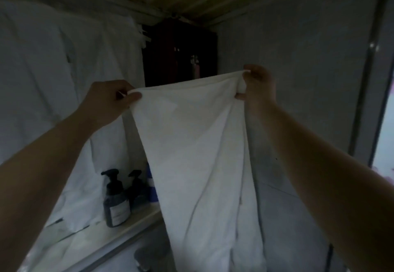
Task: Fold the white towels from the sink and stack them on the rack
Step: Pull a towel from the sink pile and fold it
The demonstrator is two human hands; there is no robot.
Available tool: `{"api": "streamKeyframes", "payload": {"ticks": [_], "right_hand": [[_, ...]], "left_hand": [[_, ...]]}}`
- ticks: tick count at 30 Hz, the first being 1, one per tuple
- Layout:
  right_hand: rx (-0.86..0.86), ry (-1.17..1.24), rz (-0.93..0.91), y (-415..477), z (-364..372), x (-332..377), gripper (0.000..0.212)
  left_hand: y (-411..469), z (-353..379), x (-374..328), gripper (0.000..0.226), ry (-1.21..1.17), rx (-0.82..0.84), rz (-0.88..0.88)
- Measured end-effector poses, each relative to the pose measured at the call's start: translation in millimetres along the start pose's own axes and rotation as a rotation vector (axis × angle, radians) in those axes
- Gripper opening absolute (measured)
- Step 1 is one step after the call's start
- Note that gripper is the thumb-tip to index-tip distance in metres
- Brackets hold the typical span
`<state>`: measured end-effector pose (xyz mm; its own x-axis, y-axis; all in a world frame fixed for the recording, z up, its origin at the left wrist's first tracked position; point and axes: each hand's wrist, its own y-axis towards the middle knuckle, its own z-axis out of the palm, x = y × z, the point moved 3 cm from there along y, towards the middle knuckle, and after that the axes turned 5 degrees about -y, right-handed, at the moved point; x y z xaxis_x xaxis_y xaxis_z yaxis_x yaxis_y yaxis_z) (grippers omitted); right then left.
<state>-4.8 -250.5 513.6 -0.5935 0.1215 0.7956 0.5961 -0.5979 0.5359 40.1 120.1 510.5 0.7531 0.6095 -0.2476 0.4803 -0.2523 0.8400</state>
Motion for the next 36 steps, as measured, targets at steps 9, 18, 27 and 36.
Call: {"api": "streamKeyframes", "payload": {"ticks": [9,18,27,36], "right_hand": [[0.037,-0.033,0.055,-10,20,4,0.027],[0.047,0.015,0.184,-20,15,-2,0.017],[0.208,0.086,0.22,-45,17,-9,0.022],[0.304,0.098,0.27,-61,31,-13,0.017]], "left_hand": [[-18,3,8,0.032,-0.531,-0.142,-0.507],[-19,20,-29,0.028,-1.036,-0.39,-0.709],[-58,9,-40,0.039,-1.125,-0.53,-0.746],[-91,-23,-52,0.035,-0.989,-0.703,-0.672]]}}
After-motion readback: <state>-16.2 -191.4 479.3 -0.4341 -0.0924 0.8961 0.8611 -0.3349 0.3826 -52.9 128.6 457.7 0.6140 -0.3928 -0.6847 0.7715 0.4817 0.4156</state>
